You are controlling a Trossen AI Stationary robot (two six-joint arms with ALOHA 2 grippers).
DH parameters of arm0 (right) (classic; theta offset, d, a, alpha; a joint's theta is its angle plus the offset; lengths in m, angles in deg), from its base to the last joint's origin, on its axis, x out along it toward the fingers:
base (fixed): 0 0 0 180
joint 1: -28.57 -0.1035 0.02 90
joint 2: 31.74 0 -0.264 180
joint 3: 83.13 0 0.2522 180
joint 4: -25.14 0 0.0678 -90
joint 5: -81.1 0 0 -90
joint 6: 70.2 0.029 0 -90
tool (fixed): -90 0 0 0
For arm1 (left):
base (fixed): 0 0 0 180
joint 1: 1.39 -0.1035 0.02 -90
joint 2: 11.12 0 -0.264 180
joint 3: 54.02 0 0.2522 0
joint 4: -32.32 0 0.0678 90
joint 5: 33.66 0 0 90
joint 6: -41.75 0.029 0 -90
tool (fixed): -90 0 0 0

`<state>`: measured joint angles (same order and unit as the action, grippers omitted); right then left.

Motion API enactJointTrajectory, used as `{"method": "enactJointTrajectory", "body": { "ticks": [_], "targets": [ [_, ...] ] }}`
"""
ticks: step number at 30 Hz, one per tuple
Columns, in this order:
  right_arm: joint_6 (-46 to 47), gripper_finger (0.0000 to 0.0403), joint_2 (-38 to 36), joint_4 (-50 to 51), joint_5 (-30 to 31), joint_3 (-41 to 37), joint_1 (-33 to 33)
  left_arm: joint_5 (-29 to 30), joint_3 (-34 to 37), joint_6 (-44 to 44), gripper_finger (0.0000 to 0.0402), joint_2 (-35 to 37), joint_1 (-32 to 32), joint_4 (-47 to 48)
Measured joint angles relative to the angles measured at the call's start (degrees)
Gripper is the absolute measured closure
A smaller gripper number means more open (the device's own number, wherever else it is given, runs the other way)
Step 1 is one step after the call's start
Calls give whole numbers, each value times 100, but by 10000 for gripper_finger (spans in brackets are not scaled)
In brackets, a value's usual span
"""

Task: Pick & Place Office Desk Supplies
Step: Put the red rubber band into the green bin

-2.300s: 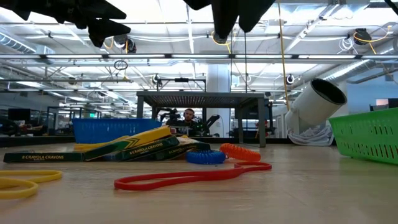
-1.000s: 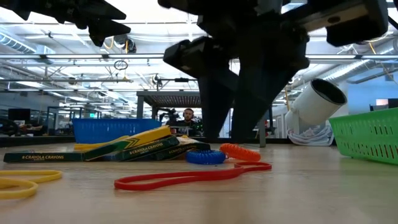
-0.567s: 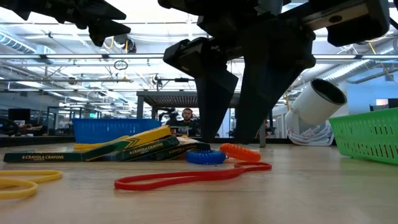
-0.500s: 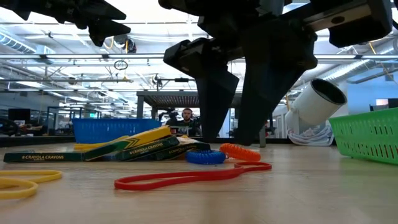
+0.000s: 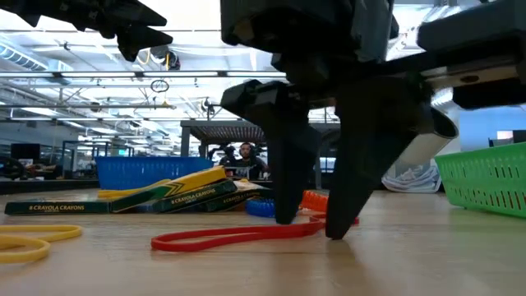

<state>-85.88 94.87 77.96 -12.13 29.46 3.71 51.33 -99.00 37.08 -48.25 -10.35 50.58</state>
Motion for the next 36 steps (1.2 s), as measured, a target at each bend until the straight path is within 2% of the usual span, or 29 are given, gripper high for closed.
{"method": "enactJointTrajectory", "body": {
  "ticks": [6,19,24,36],
  "targets": [
    [0,245,-22,-139,3,-151,4,0,0,28,188,0,1,-1],
    [-192,277,-11,-118,-37,-160,31,-1,0,48,188,0,0,-2],
    [-199,303,-4,-124,-562,-162,65,-1,0,46,188,0,1,-2],
    [-304,381,2,-131,-755,-166,97,-5,0,44,188,0,0,-4]
  ]
}}
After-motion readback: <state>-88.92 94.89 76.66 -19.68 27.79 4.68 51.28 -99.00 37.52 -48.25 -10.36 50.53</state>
